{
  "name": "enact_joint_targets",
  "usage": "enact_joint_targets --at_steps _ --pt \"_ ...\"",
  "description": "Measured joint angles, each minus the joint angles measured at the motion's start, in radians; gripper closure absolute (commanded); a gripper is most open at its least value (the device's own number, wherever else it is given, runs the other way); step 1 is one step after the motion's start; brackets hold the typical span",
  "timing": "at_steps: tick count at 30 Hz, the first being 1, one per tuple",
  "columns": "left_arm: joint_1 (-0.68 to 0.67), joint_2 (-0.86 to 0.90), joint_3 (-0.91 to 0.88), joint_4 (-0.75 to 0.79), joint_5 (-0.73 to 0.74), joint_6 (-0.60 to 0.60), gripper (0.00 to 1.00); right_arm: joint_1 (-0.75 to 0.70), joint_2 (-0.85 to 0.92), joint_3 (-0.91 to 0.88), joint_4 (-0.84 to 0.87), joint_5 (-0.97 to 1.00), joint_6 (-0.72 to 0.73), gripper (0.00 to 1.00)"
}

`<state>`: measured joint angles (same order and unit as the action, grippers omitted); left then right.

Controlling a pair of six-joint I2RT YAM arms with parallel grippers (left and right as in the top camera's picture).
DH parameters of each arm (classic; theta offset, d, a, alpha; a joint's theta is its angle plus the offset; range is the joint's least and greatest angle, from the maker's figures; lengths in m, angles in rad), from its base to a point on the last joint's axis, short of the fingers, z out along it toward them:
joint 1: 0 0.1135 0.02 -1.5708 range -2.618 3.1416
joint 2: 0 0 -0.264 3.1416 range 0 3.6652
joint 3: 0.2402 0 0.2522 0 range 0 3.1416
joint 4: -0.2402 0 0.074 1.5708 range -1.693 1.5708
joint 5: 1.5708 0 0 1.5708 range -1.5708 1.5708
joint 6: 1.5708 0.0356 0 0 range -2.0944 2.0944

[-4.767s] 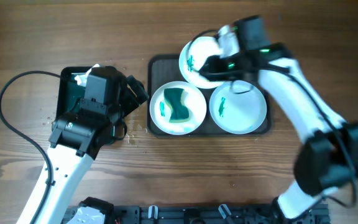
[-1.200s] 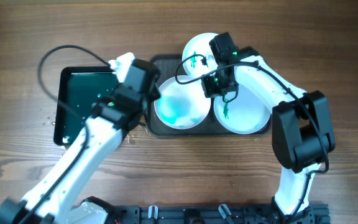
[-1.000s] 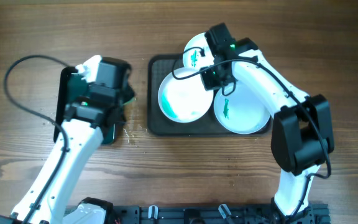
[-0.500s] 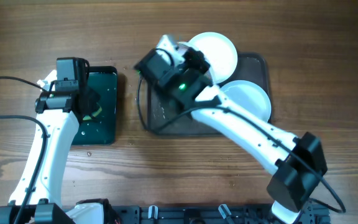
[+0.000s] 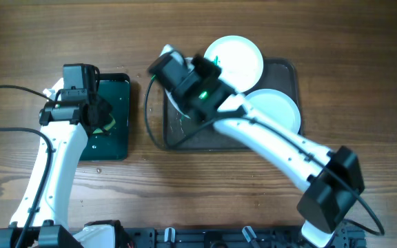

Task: Clean dirty plates on tray and stack at the side
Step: 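Lift the cleaned plate with the right gripper and place it at the right side, then grasp the rim of the top plate with the right gripper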

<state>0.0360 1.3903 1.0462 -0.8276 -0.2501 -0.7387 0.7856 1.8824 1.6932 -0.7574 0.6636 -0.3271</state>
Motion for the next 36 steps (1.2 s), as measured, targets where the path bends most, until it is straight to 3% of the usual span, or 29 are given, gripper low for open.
enact_joint_targets --at_steps 3,11,13,18,22,27,28,32,36 --pt "0.000 0.000 0.000 0.000 0.009 0.000 0.96 -0.140 -0.008 0.000 0.010 -0.180 0.068 0.96" --pt "0.000 0.000 0.000 -0.002 0.024 0.000 0.96 -0.864 -0.013 0.000 -0.013 -0.951 0.237 0.96" --pt "0.000 0.000 0.000 -0.002 0.025 0.000 0.96 -1.025 0.031 0.001 -0.013 -1.054 0.282 0.96" --pt "0.000 0.000 0.000 -0.003 0.029 0.000 0.96 -1.225 0.179 0.002 -0.015 -1.071 0.449 0.96" --pt "0.000 0.000 0.000 -0.003 0.031 0.000 0.96 -1.291 0.228 0.001 -0.005 -1.014 0.484 0.94" --pt "0.000 0.000 0.000 -0.002 0.031 0.000 0.96 -1.295 0.231 0.001 0.007 -0.969 0.413 0.70" --pt "0.000 0.000 0.000 0.000 0.031 0.000 0.96 -1.293 0.231 0.001 0.005 -0.967 0.407 0.57" --pt "0.000 0.000 0.000 0.005 0.031 0.000 0.96 -1.273 0.231 0.001 -0.010 -0.987 0.393 0.48" --pt "0.000 0.000 0.000 0.011 0.032 0.000 0.96 -1.215 0.226 0.001 0.066 -1.178 0.383 0.32"
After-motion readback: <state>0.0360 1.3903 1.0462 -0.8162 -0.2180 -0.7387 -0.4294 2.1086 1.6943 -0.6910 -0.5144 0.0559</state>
